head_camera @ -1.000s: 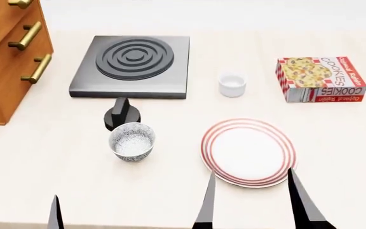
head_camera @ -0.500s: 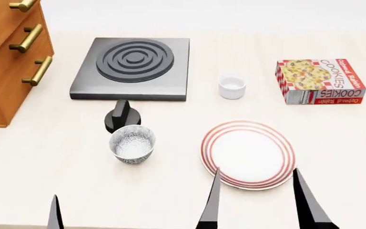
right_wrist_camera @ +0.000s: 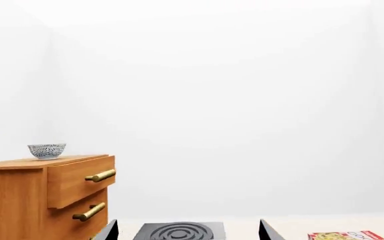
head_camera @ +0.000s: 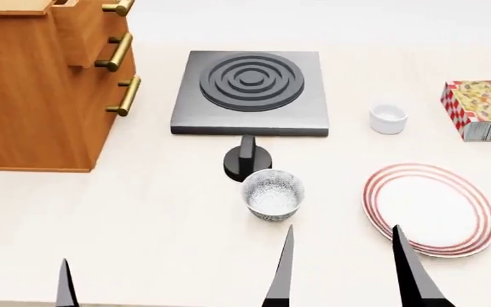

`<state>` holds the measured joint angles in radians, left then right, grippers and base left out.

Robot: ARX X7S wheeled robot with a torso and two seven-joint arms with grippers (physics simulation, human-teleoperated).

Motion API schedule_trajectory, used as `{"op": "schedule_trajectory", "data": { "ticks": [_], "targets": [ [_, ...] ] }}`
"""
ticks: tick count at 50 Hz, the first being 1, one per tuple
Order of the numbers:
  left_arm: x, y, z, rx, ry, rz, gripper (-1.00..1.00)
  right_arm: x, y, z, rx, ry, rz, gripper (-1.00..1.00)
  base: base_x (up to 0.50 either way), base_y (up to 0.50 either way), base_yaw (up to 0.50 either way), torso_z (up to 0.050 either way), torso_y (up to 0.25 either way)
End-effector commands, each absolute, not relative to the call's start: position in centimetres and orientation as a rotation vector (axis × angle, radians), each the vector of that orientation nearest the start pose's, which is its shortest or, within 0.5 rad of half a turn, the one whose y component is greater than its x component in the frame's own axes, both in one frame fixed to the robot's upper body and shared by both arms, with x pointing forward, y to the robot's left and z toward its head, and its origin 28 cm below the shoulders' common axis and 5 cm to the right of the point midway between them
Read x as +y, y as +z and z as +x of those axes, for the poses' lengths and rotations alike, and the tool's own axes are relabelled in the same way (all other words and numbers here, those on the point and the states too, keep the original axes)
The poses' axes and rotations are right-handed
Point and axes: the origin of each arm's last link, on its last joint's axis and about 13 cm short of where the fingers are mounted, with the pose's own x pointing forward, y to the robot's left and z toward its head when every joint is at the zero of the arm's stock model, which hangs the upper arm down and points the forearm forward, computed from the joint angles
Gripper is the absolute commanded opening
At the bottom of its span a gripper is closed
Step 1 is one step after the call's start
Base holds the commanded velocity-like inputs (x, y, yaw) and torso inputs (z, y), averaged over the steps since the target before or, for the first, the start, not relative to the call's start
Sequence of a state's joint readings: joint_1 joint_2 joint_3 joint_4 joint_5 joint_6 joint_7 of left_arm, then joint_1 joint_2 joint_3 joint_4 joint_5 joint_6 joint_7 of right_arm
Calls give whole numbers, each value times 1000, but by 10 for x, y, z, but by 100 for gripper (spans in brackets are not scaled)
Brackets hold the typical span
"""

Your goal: Pick the akita bowl on the wooden cabinet and place it on the plate.

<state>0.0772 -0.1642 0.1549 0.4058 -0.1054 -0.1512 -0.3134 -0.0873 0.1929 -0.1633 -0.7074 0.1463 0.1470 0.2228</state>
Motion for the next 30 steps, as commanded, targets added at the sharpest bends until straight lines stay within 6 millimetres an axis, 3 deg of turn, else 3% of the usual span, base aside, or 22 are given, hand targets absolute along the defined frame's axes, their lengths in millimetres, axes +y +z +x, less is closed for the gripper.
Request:
{"op": "schedule_trajectory", "data": {
  "ticks": [1, 25, 30],
  "targets": [
    [204, 70, 192, -148, 112, 1, 100, -89, 130, 172, -444, 42, 43, 100, 0, 500, 0, 0, 0],
    [205, 70, 192, -145, 101, -16, 100, -89, 129, 173, -441, 39, 48, 100, 0, 499, 0, 0, 0],
    [205, 69, 193, -144, 99, -16, 100, -89, 129, 173, -440, 45, 45, 100, 0, 184, 0, 0, 0]
  ]
}}
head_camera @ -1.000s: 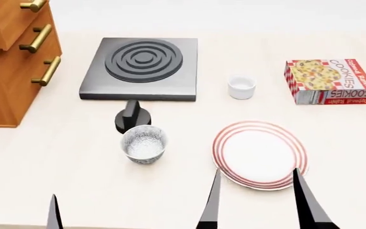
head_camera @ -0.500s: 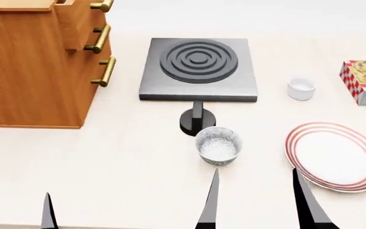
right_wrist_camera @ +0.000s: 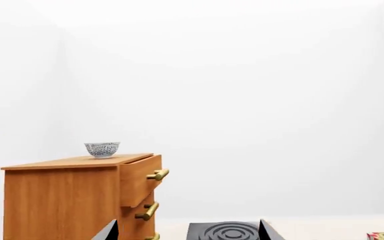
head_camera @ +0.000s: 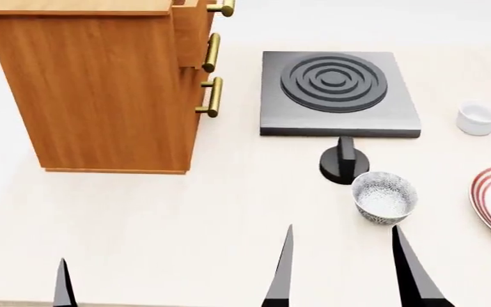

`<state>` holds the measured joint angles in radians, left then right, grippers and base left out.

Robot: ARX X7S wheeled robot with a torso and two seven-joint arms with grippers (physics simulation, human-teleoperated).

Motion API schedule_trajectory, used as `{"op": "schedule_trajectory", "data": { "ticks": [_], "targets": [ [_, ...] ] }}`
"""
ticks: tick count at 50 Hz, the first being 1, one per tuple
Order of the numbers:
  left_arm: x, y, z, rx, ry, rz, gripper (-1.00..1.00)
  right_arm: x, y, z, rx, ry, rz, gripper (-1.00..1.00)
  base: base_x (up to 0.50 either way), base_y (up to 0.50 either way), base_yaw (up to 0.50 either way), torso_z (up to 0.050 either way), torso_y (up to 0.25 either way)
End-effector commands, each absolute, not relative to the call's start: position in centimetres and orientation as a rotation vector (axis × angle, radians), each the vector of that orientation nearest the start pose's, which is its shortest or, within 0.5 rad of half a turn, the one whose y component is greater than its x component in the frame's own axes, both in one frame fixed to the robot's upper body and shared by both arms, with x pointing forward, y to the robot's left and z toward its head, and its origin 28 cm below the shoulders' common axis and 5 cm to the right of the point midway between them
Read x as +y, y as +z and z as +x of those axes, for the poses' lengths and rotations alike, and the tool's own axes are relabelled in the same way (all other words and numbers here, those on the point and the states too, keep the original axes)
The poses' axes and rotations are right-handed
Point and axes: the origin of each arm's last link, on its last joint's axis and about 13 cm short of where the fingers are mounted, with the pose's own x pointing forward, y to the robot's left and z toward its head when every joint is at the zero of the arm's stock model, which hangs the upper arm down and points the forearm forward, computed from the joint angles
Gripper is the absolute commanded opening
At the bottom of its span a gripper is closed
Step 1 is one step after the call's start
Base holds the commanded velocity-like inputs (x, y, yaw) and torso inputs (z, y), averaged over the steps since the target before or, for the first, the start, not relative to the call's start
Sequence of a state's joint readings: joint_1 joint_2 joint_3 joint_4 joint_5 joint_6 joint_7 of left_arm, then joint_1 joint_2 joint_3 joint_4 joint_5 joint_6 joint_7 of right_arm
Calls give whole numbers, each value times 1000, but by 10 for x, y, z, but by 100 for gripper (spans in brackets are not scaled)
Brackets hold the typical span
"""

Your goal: Pick the akita bowl on the wooden cabinet and place it on the plate.

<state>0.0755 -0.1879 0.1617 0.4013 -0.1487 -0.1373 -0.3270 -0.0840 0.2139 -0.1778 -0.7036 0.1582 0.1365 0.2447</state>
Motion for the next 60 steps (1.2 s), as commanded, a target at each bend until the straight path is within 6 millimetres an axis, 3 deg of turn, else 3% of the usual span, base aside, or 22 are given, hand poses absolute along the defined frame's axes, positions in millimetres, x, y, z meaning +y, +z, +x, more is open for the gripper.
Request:
{"op": "schedule_trajectory", "data": {
  "ticks": [1, 16, 22, 29, 34, 38, 54, 60],
  "targets": [
    [205, 69, 193, -144, 99, -17, 100, -90, 129, 173, -438, 42, 55, 100, 0, 180, 0, 0, 0],
    [204, 70, 193, -142, 99, -20, 100, -89, 130, 173, -434, 68, 108, 100, 0, 36, 0, 0, 0],
    [203, 80, 194, -132, 116, 0, 100, -90, 131, 172, -444, 61, 107, 100, 0, 0, 0, 0, 0],
    [204, 109, 196, -202, 193, 33, 100, -88, 130, 172, -446, 66, 101, 100, 0, 0, 0, 0, 0],
    [201, 141, 199, -275, 59, 24, 100, -88, 131, 172, -448, 67, 94, 100, 0, 0, 0, 0, 0],
    [198, 162, 205, -308, 66, 116, 100, -88, 132, 171, -453, 66, 92, 100, 0, 0, 0, 0, 0],
    [184, 238, 218, -432, 3, 171, 100, -88, 134, 170, -469, 67, 69, 100, 0, 0, 0, 0, 0],
    [180, 247, 214, -460, -14, 168, 100, -88, 135, 168, -488, 70, 69, 100, 232, 0, 0, 0, 0]
  ]
}}
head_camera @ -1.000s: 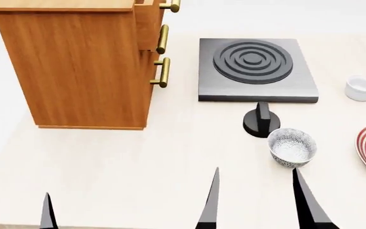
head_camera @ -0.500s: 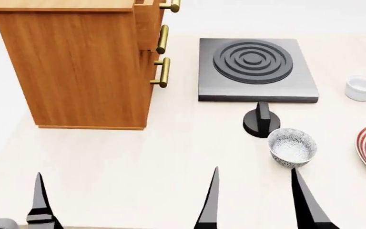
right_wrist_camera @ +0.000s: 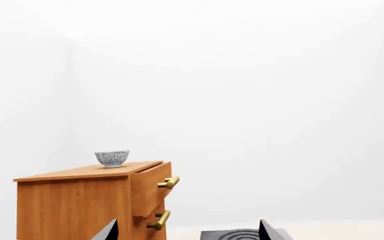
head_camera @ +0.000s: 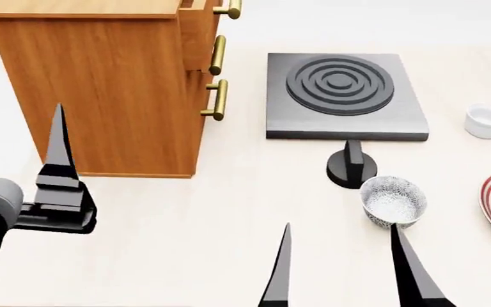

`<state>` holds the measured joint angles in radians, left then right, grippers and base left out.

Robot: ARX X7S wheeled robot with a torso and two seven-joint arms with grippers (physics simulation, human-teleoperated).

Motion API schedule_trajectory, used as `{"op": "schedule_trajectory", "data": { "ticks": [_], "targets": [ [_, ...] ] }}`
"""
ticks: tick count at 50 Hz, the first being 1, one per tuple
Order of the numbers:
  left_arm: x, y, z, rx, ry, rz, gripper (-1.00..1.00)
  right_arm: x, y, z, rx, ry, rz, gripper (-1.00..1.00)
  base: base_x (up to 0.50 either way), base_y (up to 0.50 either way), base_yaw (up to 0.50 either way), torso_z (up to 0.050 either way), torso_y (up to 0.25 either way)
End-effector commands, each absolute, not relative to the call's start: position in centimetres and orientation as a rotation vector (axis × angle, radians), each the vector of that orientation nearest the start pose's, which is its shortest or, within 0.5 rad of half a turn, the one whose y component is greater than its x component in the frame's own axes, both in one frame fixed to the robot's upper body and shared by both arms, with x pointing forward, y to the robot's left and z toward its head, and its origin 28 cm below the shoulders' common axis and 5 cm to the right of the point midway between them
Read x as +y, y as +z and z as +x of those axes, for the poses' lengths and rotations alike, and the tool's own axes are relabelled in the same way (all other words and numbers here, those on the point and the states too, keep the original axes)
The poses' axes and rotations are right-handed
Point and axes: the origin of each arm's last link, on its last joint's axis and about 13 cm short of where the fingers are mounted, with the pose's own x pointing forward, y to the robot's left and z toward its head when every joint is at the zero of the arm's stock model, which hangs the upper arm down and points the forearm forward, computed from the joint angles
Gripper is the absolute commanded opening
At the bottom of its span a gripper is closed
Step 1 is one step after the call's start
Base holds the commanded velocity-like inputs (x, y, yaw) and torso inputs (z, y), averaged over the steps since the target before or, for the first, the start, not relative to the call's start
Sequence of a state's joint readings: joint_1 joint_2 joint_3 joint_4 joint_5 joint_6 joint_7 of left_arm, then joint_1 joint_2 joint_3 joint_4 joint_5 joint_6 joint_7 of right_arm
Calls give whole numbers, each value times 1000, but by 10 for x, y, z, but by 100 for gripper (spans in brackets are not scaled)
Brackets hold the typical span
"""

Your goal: Pick the akita bowl on the wooden cabinet and place it on the plate.

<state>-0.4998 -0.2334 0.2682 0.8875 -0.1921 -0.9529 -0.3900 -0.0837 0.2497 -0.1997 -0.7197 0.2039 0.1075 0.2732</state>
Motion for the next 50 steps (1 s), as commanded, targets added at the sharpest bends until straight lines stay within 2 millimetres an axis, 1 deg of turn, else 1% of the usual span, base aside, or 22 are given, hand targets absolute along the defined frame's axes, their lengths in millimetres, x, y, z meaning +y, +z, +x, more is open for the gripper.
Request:
{"op": "schedule_trajectory", "data": {
  "ticks": [1, 5, 13, 16, 19, 24, 29, 36, 39, 42, 44, 45, 50],
  "targets": [
    [179, 248, 213, -464, -16, 158, 100, -88, 135, 168, -488, 70, 70, 100, 422, 0, 0, 0, 0],
    [176, 250, 210, -477, -34, 156, 100, -87, 134, 168, -485, 76, 66, 100, 438, 0, 0, 0, 0],
    [173, 265, 208, -512, -49, 172, 100, -87, 135, 168, -487, 80, 66, 100, 445, 0, 0, 0, 0],
    [175, 275, 205, -541, -40, 173, 100, -87, 134, 168, -484, 80, 66, 100, 445, 0, 0, 0, 0],
    [176, 279, 202, -561, -29, 186, 100, -87, 134, 168, -485, 83, 65, 100, 445, 0, 0, 0, 0],
    [177, 291, 193, -595, -25, 187, 100, -87, 134, 169, -481, 81, 64, 100, 445, 0, 0, 0, 0],
    [177, 295, 188, -602, -40, 193, 100, -86, 133, 169, -474, 84, 60, 100, 364, 0, 0, 0, 0],
    [176, 312, 172, -645, -57, 197, 100, -85, 133, 169, -479, 96, 58, 100, 51, 0, 0, 0, 0],
    [174, 313, 171, -652, -62, 202, 100, -85, 132, 170, -467, 89, 57, 100, 0, 0, 0, 0, 0],
    [173, 310, 173, -644, -66, 206, 100, -86, 133, 169, -473, 86, 55, 100, 0, 0, 0, 0, 0],
    [174, 311, 174, -642, -68, 200, 100, -87, 134, 168, -491, 74, 25, 100, 0, 0, 0, 0, 0],
    [174, 311, 174, -641, -72, 192, 100, -87, 133, 169, -480, 54, 13, 100, 117, 0, 0, 0, 0],
    [173, 309, 175, -634, -79, 201, 100, -87, 134, 168, -489, 68, 23, 100, 282, 0, 0, 0, 0]
  ]
}}
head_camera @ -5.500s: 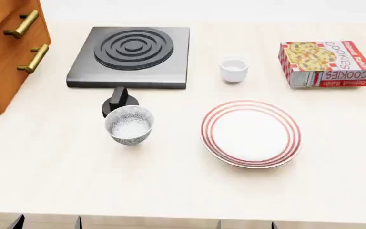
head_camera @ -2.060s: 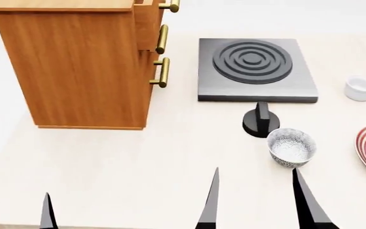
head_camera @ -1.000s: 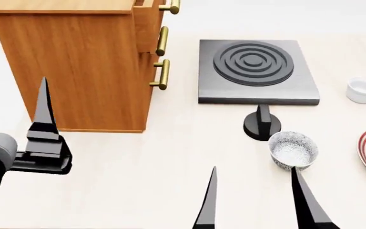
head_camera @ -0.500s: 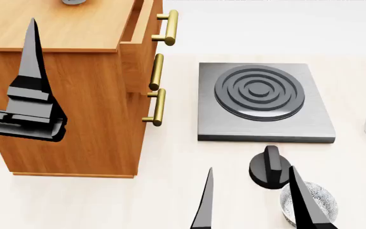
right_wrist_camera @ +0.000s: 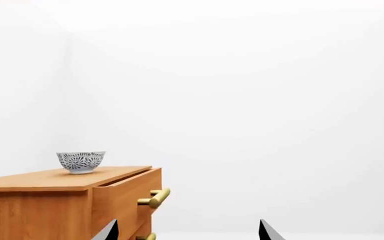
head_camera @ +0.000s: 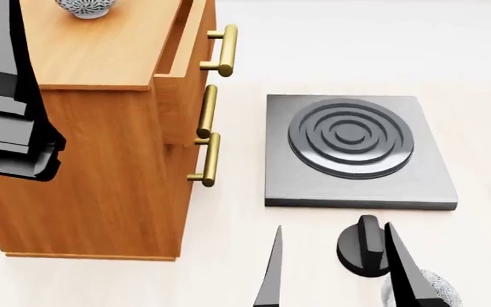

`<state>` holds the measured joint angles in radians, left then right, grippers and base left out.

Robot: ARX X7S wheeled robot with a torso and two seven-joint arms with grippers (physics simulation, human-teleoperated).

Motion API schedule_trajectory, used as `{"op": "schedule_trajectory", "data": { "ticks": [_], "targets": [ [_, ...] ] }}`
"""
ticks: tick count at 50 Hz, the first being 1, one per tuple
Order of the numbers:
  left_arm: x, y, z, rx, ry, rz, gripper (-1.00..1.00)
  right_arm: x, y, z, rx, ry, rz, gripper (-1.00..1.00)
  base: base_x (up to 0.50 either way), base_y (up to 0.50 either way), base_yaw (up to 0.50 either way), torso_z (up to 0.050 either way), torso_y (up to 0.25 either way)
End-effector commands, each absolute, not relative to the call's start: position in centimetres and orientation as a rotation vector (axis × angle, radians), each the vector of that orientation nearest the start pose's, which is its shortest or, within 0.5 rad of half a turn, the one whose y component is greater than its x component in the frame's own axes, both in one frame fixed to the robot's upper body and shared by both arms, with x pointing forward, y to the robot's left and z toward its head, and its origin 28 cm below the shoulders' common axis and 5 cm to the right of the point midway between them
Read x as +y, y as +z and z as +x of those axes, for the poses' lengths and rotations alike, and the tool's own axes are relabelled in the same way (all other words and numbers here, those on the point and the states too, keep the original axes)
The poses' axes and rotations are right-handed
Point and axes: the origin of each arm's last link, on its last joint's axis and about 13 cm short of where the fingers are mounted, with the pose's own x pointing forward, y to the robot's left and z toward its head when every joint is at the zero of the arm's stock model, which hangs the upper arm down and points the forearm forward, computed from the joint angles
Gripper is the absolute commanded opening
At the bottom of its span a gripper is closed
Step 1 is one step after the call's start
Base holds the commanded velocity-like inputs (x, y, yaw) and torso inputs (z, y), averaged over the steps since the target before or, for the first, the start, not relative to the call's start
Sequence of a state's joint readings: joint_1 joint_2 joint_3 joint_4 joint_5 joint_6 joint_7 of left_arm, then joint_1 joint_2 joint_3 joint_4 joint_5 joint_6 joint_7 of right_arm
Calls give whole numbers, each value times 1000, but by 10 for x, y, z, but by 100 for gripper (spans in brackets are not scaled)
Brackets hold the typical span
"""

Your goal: Pick the akita bowl on the wooden cabinet and place it on the plate.

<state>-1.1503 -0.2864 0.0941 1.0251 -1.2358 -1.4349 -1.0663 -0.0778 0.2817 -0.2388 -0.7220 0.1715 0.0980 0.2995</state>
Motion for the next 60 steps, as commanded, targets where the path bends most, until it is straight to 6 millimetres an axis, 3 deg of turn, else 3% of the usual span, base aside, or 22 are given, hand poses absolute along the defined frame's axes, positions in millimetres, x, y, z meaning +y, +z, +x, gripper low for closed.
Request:
{"op": "schedule_trajectory", "data": {
  "ticks": [1, 47, 56, 60],
  "targets": [
    [172, 308, 176, -632, -78, 202, 100, -87, 134, 168, -489, 67, 23, 100, 332, 0, 0, 0, 0],
    [173, 310, 172, -641, -86, 199, 100, -86, 135, 168, -495, 79, 47, 100, 149, 0, 0, 0, 0],
    [170, 321, 169, -662, -92, 218, 100, -86, 135, 168, -495, 80, 50, 100, 0, 0, 0, 0, 0],
    [168, 336, 170, -679, -98, 242, 100, -86, 134, 168, -495, 80, 52, 100, 0, 0, 0, 0, 0]
  ]
}}
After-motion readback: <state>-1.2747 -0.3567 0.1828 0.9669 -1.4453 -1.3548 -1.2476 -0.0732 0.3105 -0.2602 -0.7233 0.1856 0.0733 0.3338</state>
